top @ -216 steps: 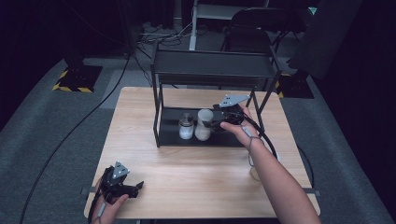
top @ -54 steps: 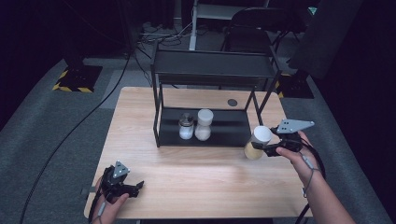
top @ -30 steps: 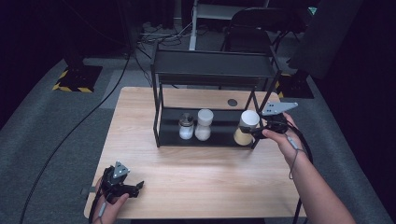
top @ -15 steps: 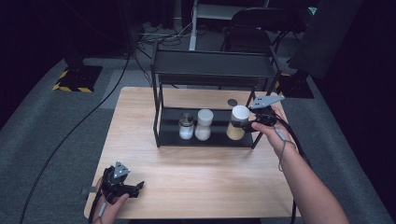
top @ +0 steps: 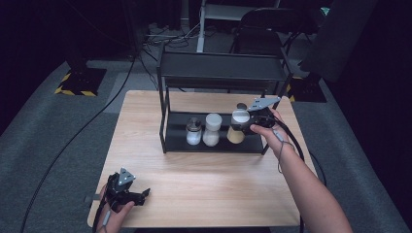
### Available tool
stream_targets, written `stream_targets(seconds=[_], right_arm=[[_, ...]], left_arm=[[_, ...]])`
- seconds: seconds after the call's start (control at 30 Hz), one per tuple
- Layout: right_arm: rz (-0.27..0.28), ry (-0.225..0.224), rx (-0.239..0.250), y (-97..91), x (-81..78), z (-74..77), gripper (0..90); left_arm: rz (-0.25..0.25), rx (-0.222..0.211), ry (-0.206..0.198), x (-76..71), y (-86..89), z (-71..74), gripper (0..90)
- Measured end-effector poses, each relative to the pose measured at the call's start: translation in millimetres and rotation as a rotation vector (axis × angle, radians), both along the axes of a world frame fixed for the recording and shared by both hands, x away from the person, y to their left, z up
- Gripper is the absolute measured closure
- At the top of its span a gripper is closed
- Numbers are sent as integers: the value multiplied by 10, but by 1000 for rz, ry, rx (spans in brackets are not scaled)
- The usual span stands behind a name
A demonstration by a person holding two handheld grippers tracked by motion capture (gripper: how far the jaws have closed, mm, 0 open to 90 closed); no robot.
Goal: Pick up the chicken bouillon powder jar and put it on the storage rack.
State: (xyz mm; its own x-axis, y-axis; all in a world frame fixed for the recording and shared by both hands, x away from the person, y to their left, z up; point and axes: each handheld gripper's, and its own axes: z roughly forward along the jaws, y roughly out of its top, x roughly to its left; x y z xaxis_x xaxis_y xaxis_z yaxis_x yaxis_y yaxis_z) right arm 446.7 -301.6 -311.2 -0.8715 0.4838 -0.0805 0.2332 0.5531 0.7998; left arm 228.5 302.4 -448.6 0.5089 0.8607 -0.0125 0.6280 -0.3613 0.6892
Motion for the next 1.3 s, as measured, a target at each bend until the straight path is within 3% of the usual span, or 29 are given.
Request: stream_targets(seconds=[0.67,1.3], right_arm=[[-22,53,-30,184,216,-295,335],[-30,66,-50,209,247,-395,334]], left_arm=[[0,0,0,0,0,0,6],[0,0,0,0,0,0,6]])
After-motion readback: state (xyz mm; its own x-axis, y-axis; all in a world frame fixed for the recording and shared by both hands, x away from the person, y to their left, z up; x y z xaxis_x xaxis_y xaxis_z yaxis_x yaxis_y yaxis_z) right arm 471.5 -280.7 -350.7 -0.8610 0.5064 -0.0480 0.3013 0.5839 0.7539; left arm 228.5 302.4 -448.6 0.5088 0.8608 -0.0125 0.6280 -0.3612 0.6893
